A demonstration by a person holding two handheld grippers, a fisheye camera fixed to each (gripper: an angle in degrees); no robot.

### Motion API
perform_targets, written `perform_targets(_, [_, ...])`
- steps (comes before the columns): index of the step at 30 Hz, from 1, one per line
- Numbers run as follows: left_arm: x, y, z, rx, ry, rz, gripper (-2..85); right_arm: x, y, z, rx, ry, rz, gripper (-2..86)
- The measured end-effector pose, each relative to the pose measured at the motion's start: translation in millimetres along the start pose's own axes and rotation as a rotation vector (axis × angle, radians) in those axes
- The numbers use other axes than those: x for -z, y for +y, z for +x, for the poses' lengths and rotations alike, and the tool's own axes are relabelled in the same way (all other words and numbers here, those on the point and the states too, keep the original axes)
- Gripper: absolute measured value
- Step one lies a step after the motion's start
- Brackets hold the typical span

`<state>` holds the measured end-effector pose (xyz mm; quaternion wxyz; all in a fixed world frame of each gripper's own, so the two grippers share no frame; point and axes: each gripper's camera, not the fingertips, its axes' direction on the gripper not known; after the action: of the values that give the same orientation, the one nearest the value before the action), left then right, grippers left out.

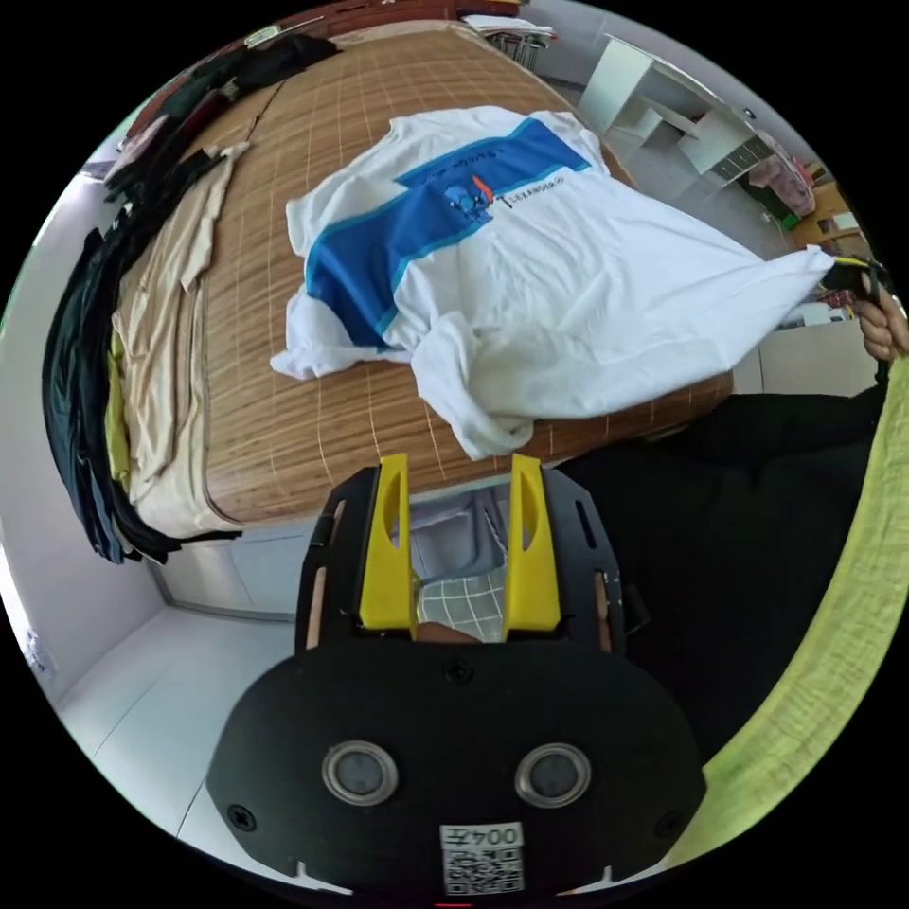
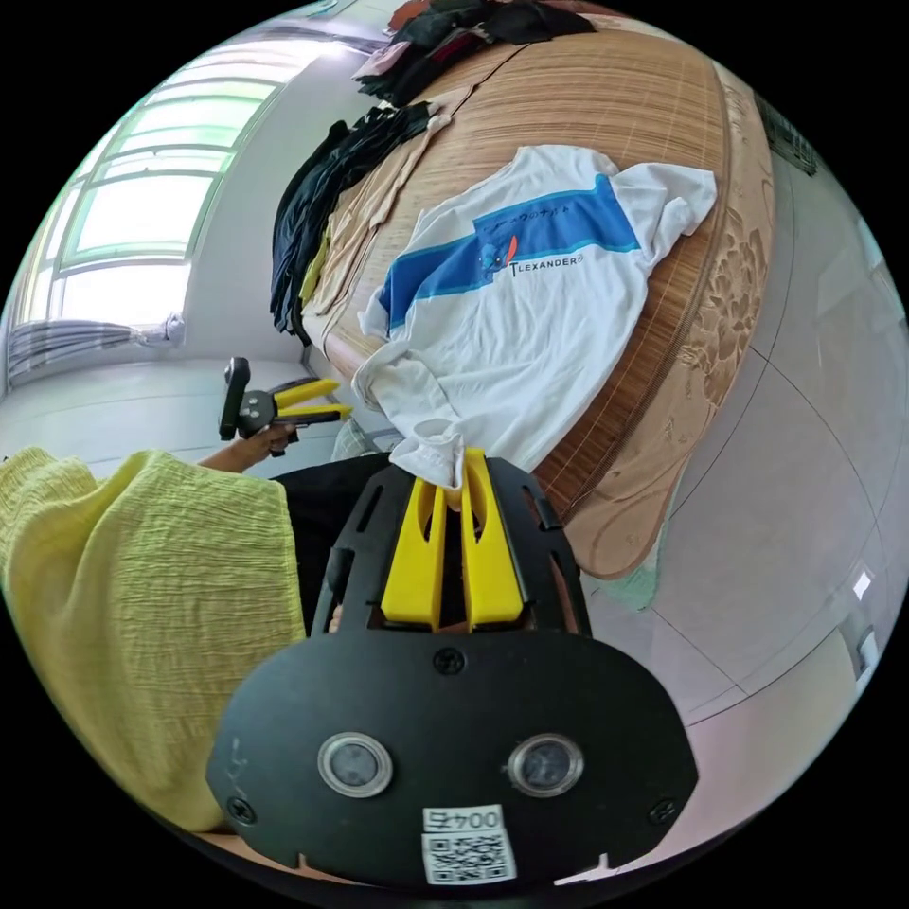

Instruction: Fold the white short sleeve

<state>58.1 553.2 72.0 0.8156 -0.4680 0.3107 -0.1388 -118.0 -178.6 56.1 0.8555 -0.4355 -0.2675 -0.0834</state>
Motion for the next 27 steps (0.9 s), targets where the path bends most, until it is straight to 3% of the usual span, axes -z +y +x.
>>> perform_targets(4, [13,-46,-22,0.164,0.138,0.008,14.8,-4,6,0,0.016,-0.003,-0.005,2.7])
perform_targets(8, [-26,-87,-55,0.345,0.263,-0.134,15.8,-5,19,8,0.003,-0.006,-0.002,2.8])
perform_targets(12, [-75,-93,-58,0.355,0.276,-0.311,15.9,-5,34,18,-0.012,-0.004,-0.003,2.9])
perform_targets(14, [-82,-83,-55,0.342,0.254,-0.319,13.6,-4,44,24,-0.022,-0.005,0.007,2.8])
perform_targets(16, [-66,-64,-57,0.378,0.219,-0.225,8.0,-1,52,29,-0.03,-0.005,0.022,2.7])
perform_targets(20, [38,19,-70,0.472,0.224,0.185,4.7,16,73,38,-0.034,0.022,0.079,2.7])
perform_targets(22, [109,84,-71,0.427,0.26,0.405,4.1,27,82,43,-0.039,0.045,0.116,2.8])
perform_targets(27, [231,213,-53,0.279,0.362,0.716,3.4,92,107,43,-0.001,0.04,0.315,2.7])
